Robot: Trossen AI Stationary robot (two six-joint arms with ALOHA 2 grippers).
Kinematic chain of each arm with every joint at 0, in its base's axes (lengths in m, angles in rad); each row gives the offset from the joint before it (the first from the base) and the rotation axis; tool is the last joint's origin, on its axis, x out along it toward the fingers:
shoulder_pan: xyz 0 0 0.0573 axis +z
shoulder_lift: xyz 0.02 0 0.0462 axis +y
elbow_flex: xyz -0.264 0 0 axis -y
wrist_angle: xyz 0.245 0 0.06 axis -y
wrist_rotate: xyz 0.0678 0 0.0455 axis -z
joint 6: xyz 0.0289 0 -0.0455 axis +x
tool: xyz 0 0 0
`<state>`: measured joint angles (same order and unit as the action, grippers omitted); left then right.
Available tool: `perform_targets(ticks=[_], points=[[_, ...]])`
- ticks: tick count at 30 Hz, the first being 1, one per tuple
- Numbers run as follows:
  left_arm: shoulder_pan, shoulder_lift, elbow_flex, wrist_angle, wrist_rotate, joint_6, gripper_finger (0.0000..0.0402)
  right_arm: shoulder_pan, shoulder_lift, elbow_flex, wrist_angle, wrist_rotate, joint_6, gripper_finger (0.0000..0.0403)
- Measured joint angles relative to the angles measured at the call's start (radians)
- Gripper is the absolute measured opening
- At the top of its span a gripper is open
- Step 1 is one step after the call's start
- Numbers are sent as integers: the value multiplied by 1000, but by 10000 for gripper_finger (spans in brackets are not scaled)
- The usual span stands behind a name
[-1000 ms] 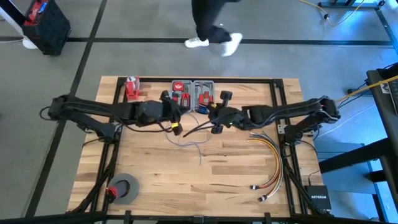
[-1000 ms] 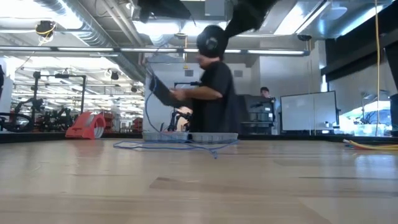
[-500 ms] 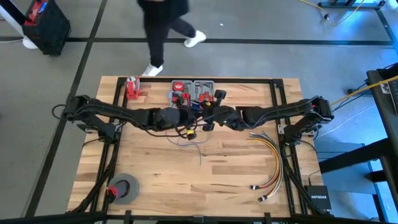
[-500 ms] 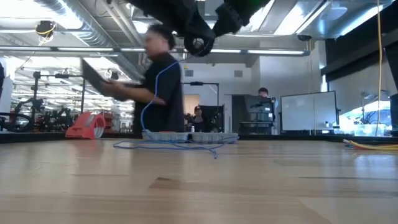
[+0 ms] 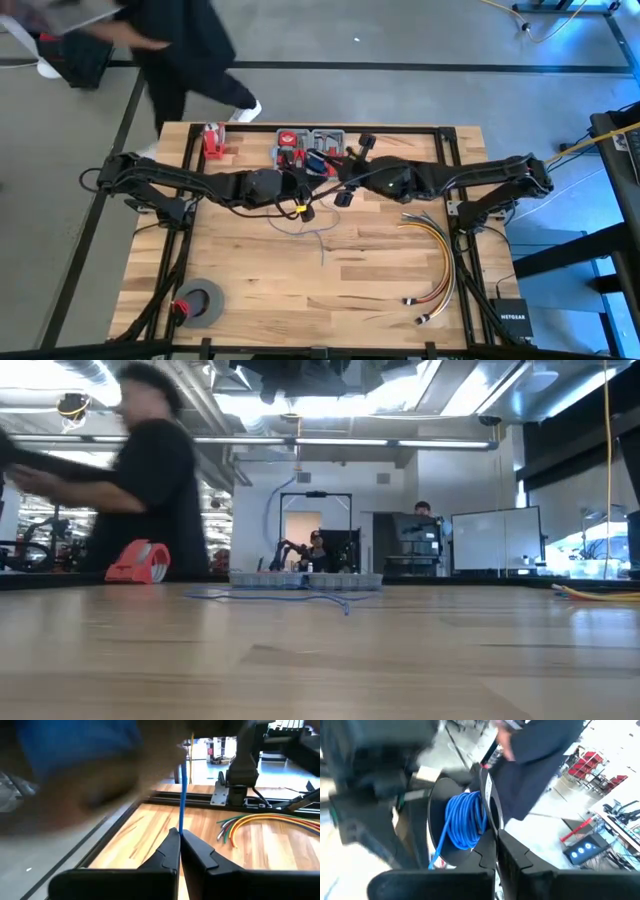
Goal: Coil cords
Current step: Coil the blue wire into the black spool
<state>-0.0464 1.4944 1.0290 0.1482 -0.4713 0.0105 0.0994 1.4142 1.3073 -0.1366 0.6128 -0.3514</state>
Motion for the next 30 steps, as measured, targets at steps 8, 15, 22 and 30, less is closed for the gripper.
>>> perform_targets(ticks=[8, 15, 22, 30], points=[[0, 2, -3, 1, -4, 6, 1, 16, -27, 68, -7, -28, 3, 5], [3, 4, -7, 37, -6, 5, 1, 28, -35, 99, -3, -73, 18, 5], [8, 7, -8, 129, 40, 76, 1, 26, -31, 103, -3, -87, 19, 5], [52, 3, -5, -74, -61, 52, 1, 37, -39, 102, -84, -116, 56, 5]])
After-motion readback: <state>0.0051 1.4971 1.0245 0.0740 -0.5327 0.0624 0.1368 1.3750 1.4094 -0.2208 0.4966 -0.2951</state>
